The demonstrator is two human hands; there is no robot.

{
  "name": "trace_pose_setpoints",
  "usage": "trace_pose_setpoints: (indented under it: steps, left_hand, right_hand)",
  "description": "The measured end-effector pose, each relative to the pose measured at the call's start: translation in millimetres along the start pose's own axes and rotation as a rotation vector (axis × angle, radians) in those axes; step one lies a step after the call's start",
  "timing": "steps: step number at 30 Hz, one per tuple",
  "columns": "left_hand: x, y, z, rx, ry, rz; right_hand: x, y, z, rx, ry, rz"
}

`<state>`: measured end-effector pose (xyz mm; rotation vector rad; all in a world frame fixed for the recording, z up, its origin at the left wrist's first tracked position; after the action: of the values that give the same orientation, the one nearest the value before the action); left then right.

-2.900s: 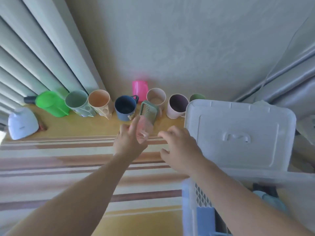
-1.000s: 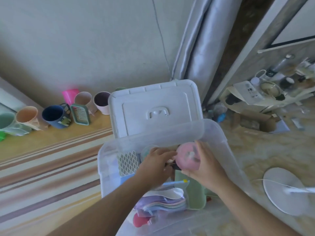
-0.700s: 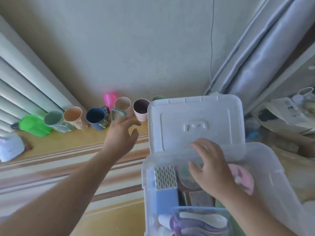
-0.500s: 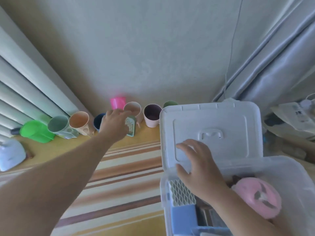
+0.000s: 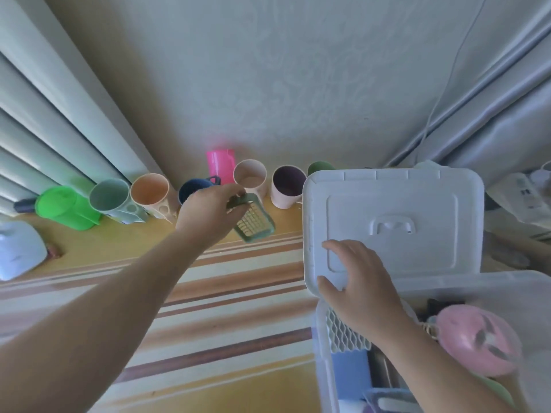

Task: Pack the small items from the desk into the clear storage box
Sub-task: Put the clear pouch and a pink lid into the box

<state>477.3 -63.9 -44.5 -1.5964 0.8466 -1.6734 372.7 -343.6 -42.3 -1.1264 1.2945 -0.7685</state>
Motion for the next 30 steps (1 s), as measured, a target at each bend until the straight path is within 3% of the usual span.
trace_pose_setpoints:
  steps: [4,9,14,17,21,25,27,30]
  left_hand:
    - [27.7,-27.6,-64.3,0.061,-0.252,-0.563]
    - [64.6,-4.6,-139.1,0.019,-0.413,-0.866]
    - [110.1,24.2,-189.1,-0.062,-0.451,-0.991]
    - [142.9,41.5,-206.1,-0.182,-0.284,-0.745]
    - [165.0,48.7,-230.8,-0.146,-0.181,-0.525]
    - [200.0,62.2,-275.5,-0.091,0.054,-0.151]
    - [227.3,86.9,-306.6,-0.155,0.179,-0.040]
    - [249.7,126.8,-344.5,-0.234,0.227,0.072]
  right_hand:
    - [-39.2,1.8,-2.0,-0.082,-0.111,0.061]
    - [-59.8,-23.3,-13.7,0.063,-0.167,0.024]
    - [-26.7,-44.6,-50.6,0.035,-0.279,-0.014]
    - [32.9,-52.2,-90.6,-0.039,-0.228,0.028]
    - [105.7,-52.7,-160.2,-0.164,-0.191,-0.062]
    - [131.6,-5.7,-216.6,-0.444,-0.273,-0.362]
    - [139.0,4.9,-218.9,-0.445,-0.237,-0.399]
    - [140.9,13.7,-214.0,-0.452,-0.203,-0.435]
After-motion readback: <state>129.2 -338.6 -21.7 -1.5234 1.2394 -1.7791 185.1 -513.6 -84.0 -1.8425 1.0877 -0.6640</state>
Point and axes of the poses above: each hand's wrist, its own z-axis towards the middle knuckle, its own y-axis out of the palm, x = y × z, the point moved 10 cm from there along z, towards the middle knuckle, and after that the axes turned 11 degrees about -z, right-handed, at the moved point
